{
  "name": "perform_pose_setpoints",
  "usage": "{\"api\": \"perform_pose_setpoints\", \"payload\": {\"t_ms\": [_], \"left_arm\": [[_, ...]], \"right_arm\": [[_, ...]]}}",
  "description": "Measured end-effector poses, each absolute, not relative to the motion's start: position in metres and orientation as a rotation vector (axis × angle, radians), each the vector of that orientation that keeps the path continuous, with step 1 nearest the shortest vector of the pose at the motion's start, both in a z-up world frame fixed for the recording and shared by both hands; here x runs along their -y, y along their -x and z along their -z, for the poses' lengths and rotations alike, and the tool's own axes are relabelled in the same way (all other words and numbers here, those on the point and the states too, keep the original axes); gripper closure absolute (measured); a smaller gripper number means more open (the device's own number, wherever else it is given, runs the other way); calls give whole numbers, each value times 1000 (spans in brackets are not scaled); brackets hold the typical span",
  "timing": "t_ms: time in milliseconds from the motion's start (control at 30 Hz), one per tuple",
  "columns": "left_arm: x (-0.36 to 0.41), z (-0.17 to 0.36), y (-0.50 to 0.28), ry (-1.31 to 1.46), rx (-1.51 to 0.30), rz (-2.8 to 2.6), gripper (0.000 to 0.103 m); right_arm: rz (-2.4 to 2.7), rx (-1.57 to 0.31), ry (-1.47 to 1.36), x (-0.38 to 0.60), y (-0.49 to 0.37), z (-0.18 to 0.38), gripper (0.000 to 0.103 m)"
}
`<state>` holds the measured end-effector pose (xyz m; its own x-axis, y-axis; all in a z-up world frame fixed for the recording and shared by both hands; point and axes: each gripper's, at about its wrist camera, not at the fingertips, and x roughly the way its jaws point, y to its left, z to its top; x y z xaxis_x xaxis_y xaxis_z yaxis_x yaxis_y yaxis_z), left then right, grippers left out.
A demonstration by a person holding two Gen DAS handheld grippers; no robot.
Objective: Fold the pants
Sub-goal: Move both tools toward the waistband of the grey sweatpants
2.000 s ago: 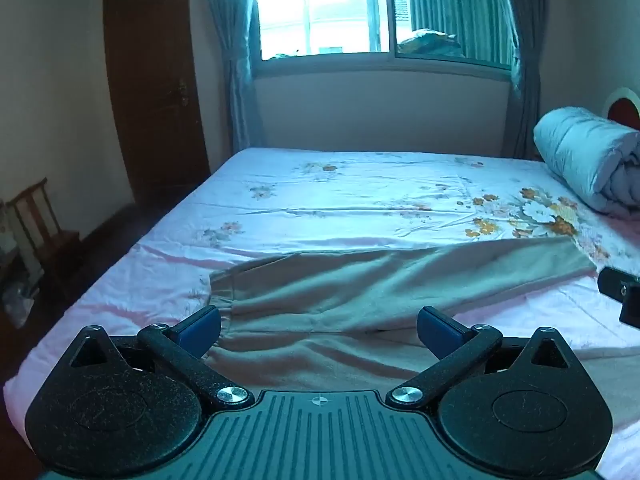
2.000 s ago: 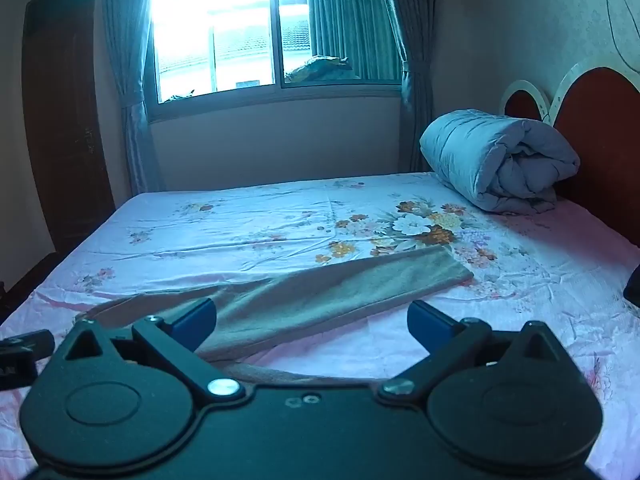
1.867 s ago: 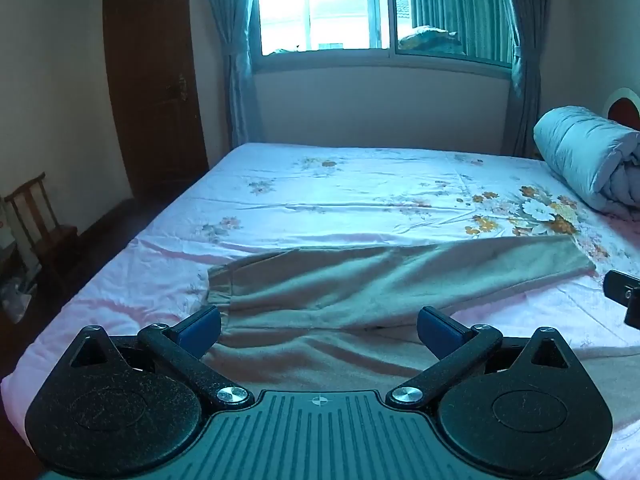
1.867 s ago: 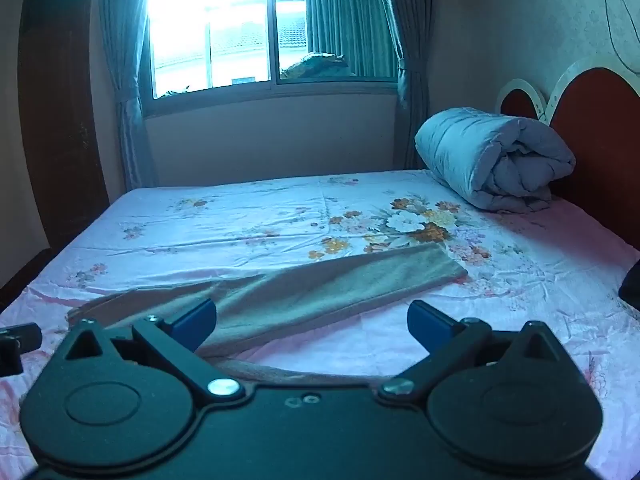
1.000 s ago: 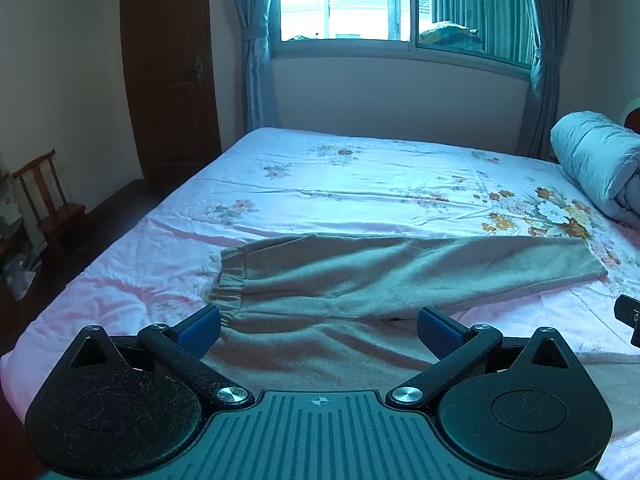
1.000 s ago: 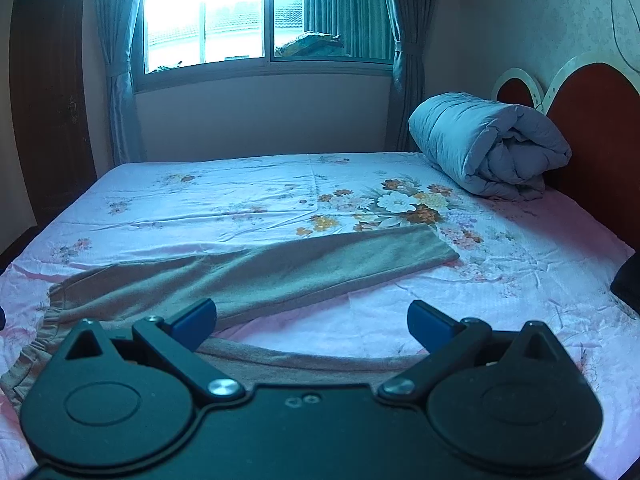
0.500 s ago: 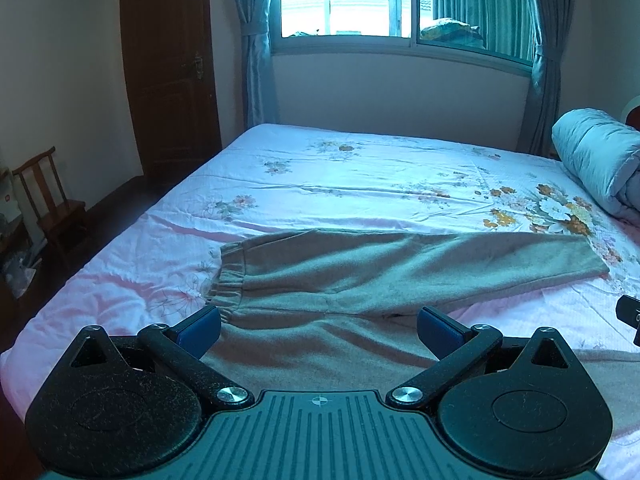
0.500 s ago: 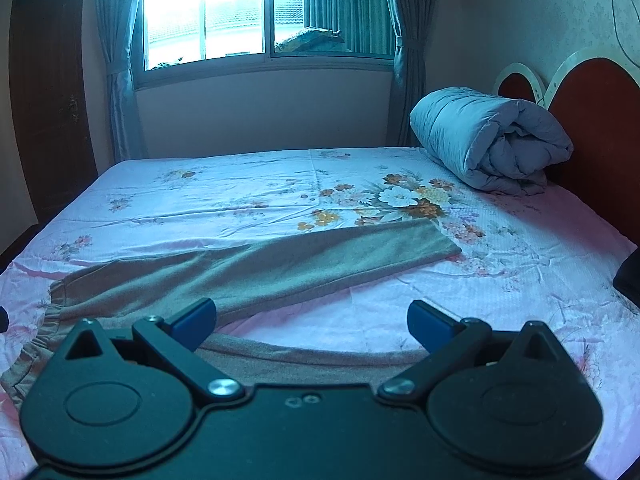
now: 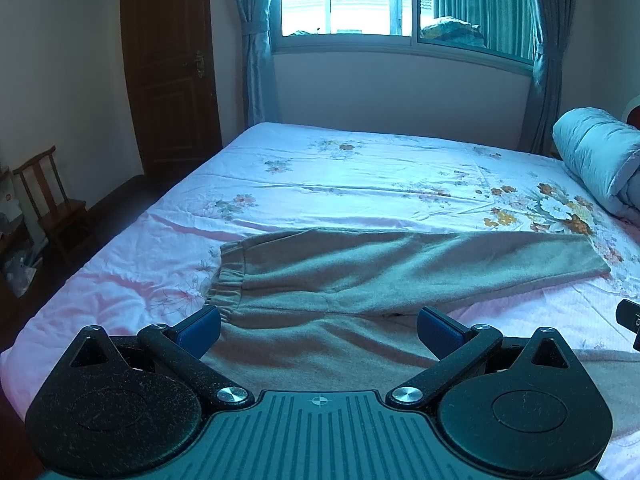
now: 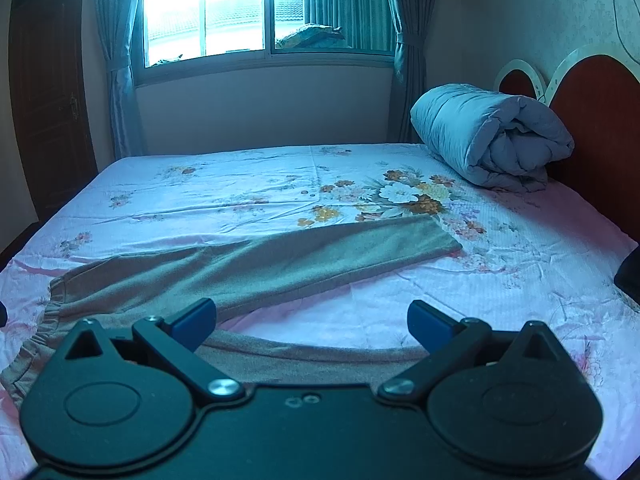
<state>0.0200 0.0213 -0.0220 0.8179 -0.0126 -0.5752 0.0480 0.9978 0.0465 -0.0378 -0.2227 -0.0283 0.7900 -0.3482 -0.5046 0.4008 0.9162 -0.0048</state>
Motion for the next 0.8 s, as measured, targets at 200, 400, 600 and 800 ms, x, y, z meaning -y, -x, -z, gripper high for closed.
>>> {"api": "perform_pose_setpoints", "payload": {"t_ms": [200,400,600,800], "left_arm": [[-21,22,-21,-62,-614,35,0],[-21,23,-23,-63,-619,34,0],[-21,25,-23,-68,-617,35,0],[-21,25,-24,-71,-619,34,0]], "right_arm": [[407,-523,-111,222,37,29,6],[404,-529,-112,221,36,30,6],[402,-528,-112,222,36,31,6],[399,-531,-115,222,35,31,6]]}}
